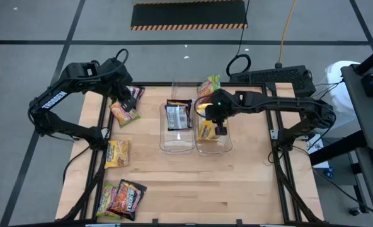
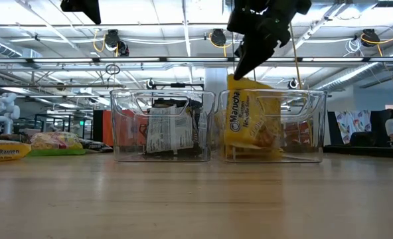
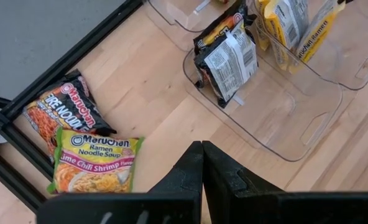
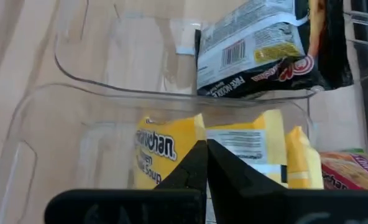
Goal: Sort Maruchan noodles
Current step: Put the yellow noodle pack into the right transparent bin, then put the green noodle pack into the top transparent bin
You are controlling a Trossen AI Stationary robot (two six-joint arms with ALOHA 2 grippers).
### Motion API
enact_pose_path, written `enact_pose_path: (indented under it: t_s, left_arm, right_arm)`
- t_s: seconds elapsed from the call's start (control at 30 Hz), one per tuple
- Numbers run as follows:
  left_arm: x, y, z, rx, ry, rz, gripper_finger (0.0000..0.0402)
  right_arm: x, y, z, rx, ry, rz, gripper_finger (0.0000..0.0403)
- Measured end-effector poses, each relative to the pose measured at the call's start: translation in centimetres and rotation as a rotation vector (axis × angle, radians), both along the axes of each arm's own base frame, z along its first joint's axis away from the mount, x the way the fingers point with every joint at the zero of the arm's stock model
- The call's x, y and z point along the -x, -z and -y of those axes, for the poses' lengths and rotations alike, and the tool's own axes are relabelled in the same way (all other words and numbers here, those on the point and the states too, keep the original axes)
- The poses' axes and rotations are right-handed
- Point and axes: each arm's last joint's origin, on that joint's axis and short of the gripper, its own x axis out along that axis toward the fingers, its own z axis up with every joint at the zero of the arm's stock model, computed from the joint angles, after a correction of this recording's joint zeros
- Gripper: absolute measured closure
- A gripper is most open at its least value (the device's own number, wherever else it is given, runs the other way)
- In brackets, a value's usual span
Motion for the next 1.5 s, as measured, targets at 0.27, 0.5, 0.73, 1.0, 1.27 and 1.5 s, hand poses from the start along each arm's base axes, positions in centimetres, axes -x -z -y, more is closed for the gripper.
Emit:
enact_pose_path:
  t_s: [0.27, 0.5, 0.73, 1.0, 1.27, 1.5]
  left_arm:
    - [0.0, 0.0, 0.0, 0.007, -0.014, 0.004, 0.0394]
    - [0.0, 0.0, 0.0, 0.011, -0.023, 0.006, 0.0394]
    - [0.0, 0.0, 0.0, 0.012, -0.025, 0.007, 0.0394]
    - [-0.2, 0.0, 0.5, 0.012, 0.006, 0.007, 0.0394]
    - [-0.5, 0.0, 1.1, 0.019, 0.025, 0.01, 0.0394]
    - [-0.5, 0.0, 1.2, 0.02, 0.032, 0.01, 0.0394]
  right_arm:
    - [-0.8, 1.3, 0.3, -0.029, -0.091, -0.028, 0.0403]
    - [-1.4, 2.1, 0.5, 0.039, -0.143, -0.042, 0.0403]
    - [-1.7, 1.6, 1.0, 0.157, -0.096, -0.005, 0.0403]
    - [-1.8, 1.6, 1.1, 0.157, -0.093, -0.002, 0.0402]
    - [-2.0, 1.4, 1.1, 0.167, -0.093, 0.026, 0.0375]
    - [-2.0, 1.4, 1.2, 0.175, -0.09, 0.032, 0.0365]
